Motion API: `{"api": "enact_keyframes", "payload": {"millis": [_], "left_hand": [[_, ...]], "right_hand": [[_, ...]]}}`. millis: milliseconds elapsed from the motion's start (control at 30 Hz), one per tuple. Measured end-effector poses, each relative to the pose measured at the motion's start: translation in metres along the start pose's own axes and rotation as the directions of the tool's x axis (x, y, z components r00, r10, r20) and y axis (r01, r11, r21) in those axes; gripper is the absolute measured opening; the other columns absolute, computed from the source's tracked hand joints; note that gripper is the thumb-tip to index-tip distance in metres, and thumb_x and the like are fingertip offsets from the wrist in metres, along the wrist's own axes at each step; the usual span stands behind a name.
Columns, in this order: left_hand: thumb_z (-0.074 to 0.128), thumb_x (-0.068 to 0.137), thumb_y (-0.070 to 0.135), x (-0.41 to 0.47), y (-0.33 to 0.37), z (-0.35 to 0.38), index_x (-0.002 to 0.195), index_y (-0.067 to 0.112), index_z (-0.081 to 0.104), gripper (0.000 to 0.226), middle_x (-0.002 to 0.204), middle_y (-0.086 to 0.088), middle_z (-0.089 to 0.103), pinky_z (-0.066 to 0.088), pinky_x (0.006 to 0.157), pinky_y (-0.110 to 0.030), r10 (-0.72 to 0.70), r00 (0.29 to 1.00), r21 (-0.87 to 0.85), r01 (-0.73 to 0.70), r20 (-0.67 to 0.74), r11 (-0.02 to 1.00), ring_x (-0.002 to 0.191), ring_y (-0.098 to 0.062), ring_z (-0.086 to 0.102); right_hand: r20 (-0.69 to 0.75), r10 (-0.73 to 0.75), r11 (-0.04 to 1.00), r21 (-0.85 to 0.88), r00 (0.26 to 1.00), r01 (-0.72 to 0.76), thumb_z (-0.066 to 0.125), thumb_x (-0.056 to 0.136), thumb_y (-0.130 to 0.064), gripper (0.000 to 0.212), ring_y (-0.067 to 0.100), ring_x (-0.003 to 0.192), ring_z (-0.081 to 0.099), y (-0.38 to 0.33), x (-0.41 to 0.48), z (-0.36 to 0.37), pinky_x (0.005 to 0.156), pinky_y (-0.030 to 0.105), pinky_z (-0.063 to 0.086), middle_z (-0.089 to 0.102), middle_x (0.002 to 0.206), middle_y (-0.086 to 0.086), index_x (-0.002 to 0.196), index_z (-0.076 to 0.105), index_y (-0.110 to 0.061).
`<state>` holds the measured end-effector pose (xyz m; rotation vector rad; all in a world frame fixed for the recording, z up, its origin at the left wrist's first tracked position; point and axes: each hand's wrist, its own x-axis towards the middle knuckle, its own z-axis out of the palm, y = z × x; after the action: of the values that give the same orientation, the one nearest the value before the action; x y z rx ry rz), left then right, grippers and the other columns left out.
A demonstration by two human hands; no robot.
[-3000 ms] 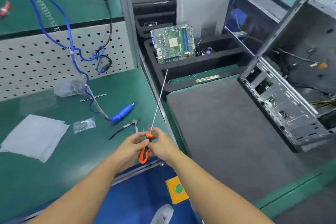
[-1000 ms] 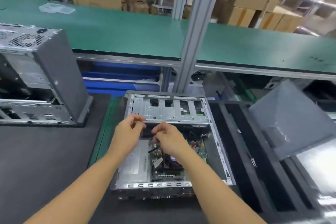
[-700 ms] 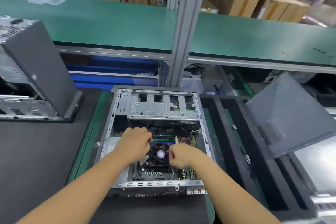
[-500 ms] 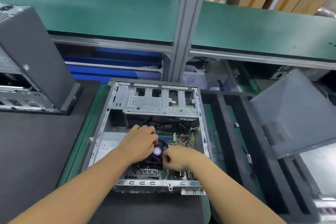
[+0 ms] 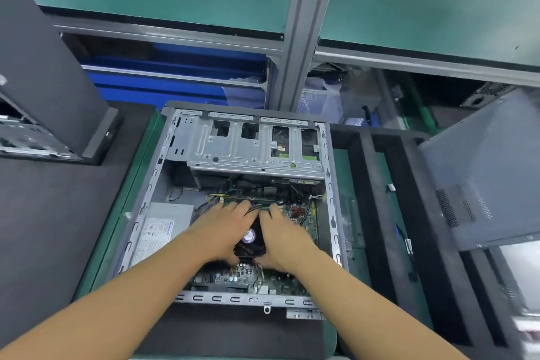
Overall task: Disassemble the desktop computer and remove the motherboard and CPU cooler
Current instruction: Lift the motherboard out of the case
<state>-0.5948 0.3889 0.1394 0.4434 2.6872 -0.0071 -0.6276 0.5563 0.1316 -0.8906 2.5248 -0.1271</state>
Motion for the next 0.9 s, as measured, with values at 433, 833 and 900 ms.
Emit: {"api": "enact_keyframes", "payload": {"millis": [433, 833, 900], "left_hand": [[0.084, 0.058, 0.035, -0.002, -0.004, -0.009, 0.15, 0.025, 0.016, 0.115, 0.122, 0.003, 0.032, 0.041, 0.066, -0.028, -0.017, 0.997, -0.146, 0.006, -0.075, 0.989, 0.11, -0.019, 0.042], [0.075, 0.075, 0.037, -0.003, 0.001, -0.004, 0.155, 0.029, 0.012, 0.102, 0.133, 0.001, 0.04, 0.034, 0.11, -0.047, -0.082, 0.99, -0.156, 0.063, -0.115, 0.986, 0.124, -0.025, 0.045], [0.074, 0.077, 0.037, -0.003, 0.0, -0.002, 0.155, 0.031, 0.011, 0.101, 0.136, 0.002, 0.039, 0.029, 0.113, -0.052, -0.092, 0.988, -0.164, 0.071, -0.125, 0.984, 0.127, -0.025, 0.042]], "right_hand": [[-0.062, -0.037, 0.981, 0.189, 0.997, 0.048, 0.08, 0.071, -0.031, 0.074, 0.025, 0.077, 0.054, 0.004, 0.003, -0.009, 0.072, 0.042, 0.053, 0.032, 0.119, 0.005, 0.129, 0.039, -0.01], [-0.052, 0.048, 0.949, 0.313, 0.997, -0.03, 0.078, 0.076, -0.023, 0.077, 0.03, 0.096, 0.059, -0.001, 0.006, -0.005, 0.086, 0.039, 0.051, 0.032, 0.13, 0.007, 0.139, 0.035, -0.008], [-0.086, 0.043, 0.944, 0.331, 0.995, -0.013, 0.077, 0.077, -0.023, 0.074, 0.028, 0.096, 0.059, 0.0, 0.007, -0.004, 0.085, 0.036, 0.051, 0.033, 0.13, 0.006, 0.138, 0.037, -0.01]]}}
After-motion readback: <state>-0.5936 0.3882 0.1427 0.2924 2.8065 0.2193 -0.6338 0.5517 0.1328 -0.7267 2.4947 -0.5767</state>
